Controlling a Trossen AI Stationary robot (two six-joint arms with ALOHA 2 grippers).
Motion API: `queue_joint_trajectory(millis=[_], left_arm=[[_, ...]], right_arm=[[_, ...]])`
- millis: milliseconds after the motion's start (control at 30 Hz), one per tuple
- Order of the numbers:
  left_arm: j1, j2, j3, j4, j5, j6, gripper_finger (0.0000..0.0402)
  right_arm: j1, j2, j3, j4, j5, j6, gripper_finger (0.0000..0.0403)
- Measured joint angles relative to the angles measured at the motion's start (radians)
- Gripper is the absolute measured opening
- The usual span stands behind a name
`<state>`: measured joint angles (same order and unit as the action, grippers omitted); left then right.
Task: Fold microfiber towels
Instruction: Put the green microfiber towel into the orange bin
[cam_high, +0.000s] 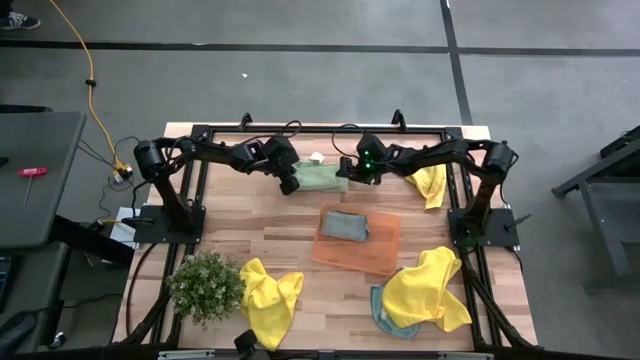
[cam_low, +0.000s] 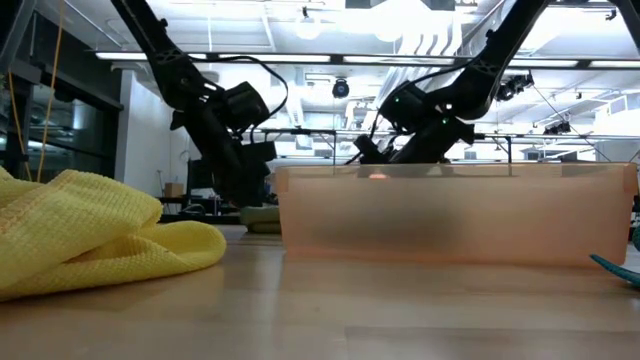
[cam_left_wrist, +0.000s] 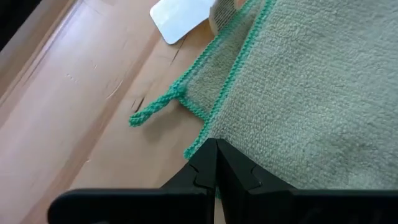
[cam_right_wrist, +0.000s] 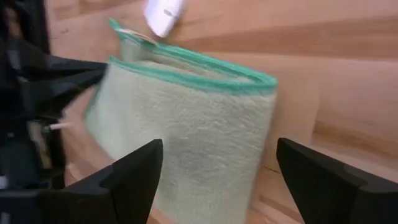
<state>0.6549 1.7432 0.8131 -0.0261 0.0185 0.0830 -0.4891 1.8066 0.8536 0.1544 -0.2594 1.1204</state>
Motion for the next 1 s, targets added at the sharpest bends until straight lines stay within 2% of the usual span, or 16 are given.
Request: queue_joint_trajectory(millis=[300, 433, 500, 600, 767, 800, 1000], left_arm=[[-0.012, 0.004, 0.000, 0.004, -0.007, -0.018, 0.0000], [-0.028, 0.025, 0.001, 0.009, -0.012, -0.020, 0.0000], [-0.036, 0.035, 0.003, 0.013, -0.016, -0.030, 0.0000], [-0.047, 0.037, 0.003, 0.021, -0.016, -0.046, 0.0000], [-0.043, 0.000, 0.009, 0.002, -0.035, -0.044, 0.0000], [-0.038, -0.016, 0.022, -0.011, -0.041, -0.045, 0.0000], [0.012, -0.170, 0.121, -0.113, -0.084, 0.014, 0.0000]], right_arm=[[0.031, 0.064, 0.003, 0.101, 0.001, 0.085, 0.0304], [0.032, 0.065, 0.003, 0.088, 0.011, 0.101, 0.0279], [0.034, 0.065, 0.003, 0.079, 0.034, 0.104, 0.0250], [0.034, 0.067, 0.002, 0.071, 0.043, 0.107, 0.0185], [0.029, 0.066, 0.000, 0.049, 0.049, 0.012, 0.0032], [0.024, 0.057, -0.001, 0.045, 0.050, -0.008, 0.0018], [-0.029, -0.062, -0.002, -0.038, 0.042, -0.119, 0.0006]])
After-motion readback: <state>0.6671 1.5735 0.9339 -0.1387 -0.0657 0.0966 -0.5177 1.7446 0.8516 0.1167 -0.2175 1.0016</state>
